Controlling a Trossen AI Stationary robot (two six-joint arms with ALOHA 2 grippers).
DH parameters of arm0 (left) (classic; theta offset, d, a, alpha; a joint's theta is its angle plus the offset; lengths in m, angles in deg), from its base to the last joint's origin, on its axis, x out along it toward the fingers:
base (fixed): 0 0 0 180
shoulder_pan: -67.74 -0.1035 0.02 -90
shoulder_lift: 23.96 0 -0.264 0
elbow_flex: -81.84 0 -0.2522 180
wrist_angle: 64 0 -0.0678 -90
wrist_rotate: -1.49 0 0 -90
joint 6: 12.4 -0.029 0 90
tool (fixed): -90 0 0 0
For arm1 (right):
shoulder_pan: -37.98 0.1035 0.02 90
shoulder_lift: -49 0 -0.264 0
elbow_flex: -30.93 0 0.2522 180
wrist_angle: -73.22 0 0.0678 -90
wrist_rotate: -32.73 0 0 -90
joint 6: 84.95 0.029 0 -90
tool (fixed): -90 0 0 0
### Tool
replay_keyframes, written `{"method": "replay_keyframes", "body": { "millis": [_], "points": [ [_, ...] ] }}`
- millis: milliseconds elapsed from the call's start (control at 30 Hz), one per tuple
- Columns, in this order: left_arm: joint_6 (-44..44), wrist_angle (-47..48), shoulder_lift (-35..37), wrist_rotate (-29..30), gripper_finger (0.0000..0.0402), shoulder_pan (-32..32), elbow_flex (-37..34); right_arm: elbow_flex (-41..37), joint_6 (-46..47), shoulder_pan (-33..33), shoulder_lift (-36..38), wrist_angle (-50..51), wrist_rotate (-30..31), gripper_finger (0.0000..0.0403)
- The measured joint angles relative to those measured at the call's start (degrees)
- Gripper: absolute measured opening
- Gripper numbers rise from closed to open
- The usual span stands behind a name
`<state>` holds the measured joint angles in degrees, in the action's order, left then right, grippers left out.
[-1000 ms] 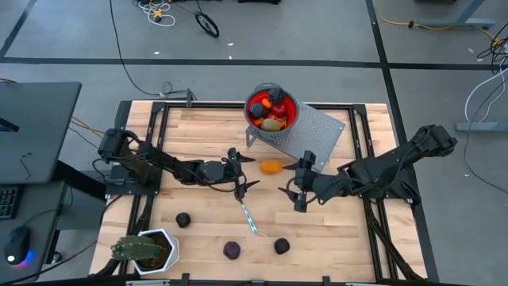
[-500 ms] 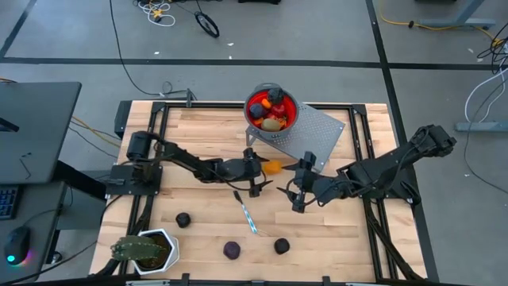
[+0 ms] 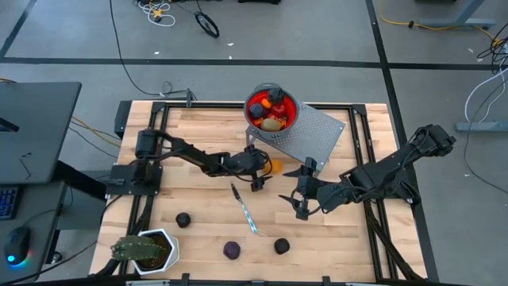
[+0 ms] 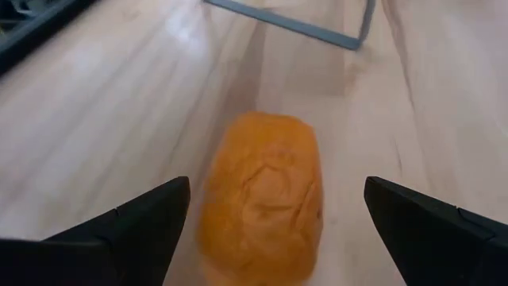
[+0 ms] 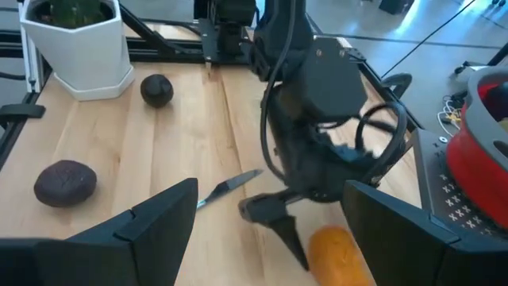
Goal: Pick & Place Fruit
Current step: Put the mango into the red strainer bowl
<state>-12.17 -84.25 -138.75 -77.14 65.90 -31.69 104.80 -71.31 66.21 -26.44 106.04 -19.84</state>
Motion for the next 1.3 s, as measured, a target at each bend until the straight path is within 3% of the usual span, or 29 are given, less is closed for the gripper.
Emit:
{"method": "replay_keyframes", "body": {
  "millis": [333, 1033, 1300],
  "points": [
    [1.0, 0.5, -2.6, 5.6, 0.0383, 0.3, 1.5, 0.0, -0.6, -0.1, 0.0, 0.0, 0.0, 0.0323],
    [1.3, 2.2, -2.6, 5.5, 0.0262, 0.3, 1.4, 0.0, -1.1, -0.1, 0.0, 0.0, 0.4, 0.0323],
    [0.7, 2.6, -2.5, 5.6, 0.0250, 1.5, 1.4, 0.0, -1.2, -0.1, 0.0, 0.5, 0.5, 0.0323]
  ]
}}
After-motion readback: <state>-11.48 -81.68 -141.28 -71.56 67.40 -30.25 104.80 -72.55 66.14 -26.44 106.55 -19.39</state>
